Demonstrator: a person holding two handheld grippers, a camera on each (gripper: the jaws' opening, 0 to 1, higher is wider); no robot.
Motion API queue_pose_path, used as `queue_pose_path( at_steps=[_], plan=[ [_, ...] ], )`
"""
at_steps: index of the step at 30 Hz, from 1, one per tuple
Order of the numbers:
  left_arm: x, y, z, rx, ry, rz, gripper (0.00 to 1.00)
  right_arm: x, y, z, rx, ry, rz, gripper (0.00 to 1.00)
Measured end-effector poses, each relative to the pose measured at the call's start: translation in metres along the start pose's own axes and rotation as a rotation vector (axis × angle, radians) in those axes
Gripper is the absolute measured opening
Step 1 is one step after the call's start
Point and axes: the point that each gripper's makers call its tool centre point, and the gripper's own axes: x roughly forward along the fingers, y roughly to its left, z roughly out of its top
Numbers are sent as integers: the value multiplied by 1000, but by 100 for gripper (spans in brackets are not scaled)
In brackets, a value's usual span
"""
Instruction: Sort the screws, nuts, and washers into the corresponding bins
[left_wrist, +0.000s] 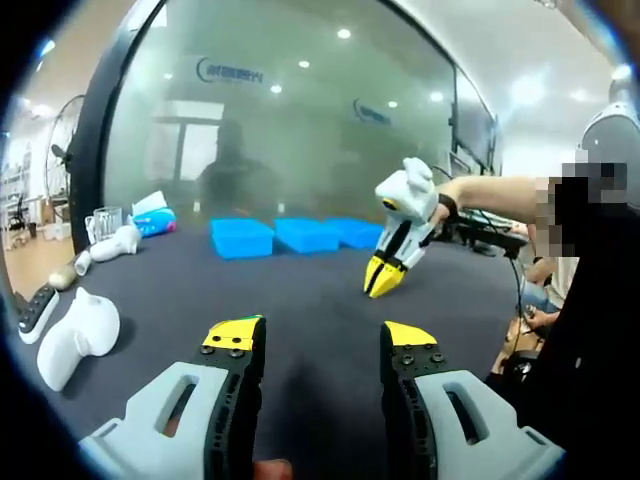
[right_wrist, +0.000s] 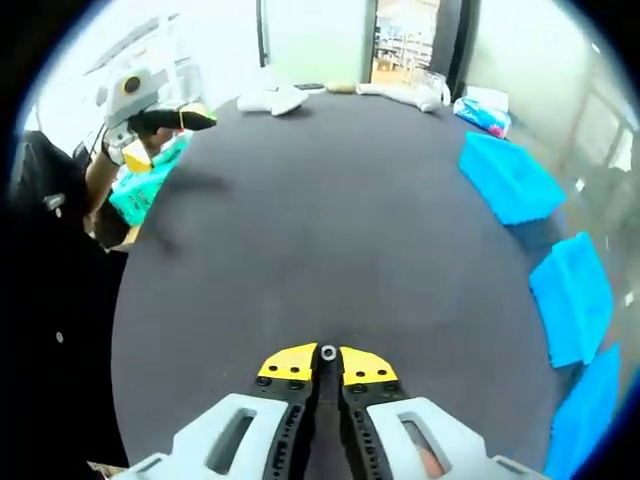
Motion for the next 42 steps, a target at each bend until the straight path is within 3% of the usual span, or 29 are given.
queue_pose_path(
  at_steps=[7,12,22,34,42],
  plan=[
    [0,-1,1,1,-4,0,45,-1,-1,0,-25,1,-13,3],
    [0,0,3,1,-7,2,45,-6,0,2,-4,-43,-17,3],
    [2,1,13,15,-21,10,45,-45,-6,4,119,-264,-109,3],
    [5,-2,28,28,-41,27,45,-108,-20,-7,252,-581,-358,3],
    [4,-7,33,53,-41,21,45,-128,-14,-26,332,-706,-523,3]
  ],
)
